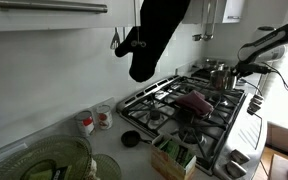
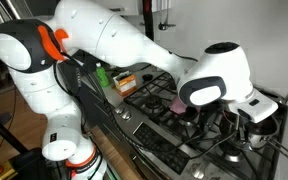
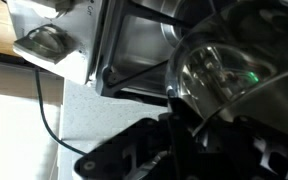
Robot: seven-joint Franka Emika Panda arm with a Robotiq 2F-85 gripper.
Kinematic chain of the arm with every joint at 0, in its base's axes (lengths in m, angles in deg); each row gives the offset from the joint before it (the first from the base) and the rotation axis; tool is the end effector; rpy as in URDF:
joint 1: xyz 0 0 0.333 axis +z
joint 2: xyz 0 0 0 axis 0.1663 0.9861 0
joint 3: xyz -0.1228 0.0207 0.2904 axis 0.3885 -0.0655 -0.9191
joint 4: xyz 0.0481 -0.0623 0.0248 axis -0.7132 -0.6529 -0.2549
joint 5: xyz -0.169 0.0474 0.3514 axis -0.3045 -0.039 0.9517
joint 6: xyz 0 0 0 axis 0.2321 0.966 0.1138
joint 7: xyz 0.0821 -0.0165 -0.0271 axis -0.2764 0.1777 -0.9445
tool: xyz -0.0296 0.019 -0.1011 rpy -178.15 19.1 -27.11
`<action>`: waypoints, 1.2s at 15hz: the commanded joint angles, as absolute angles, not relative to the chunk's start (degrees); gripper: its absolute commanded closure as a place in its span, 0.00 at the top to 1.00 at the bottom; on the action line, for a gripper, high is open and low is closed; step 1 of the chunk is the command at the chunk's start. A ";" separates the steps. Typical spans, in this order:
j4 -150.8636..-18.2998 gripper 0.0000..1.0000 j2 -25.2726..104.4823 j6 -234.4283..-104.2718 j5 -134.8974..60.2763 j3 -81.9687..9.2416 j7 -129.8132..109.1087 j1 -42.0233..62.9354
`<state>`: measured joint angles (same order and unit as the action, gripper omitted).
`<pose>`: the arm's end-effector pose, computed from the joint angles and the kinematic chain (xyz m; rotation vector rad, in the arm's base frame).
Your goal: Move the pot from the rear right plate onto the front right plate of the stove, pick up the pink towel and use it to wipe the pot on the stove
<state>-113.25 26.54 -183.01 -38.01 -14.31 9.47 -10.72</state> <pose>0.4085 -0.4216 0.4350 2.4380 -1.6349 0.5947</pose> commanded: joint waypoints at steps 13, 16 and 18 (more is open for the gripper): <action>-118.61 0.40 24.67 -185.42 -47.67 -14.45 22.90 -11.53; -118.01 0.62 23.29 -186.65 -48.32 -14.91 23.70 -11.47; -117.35 0.77 22.20 -187.05 -49.77 -15.45 24.27 -11.51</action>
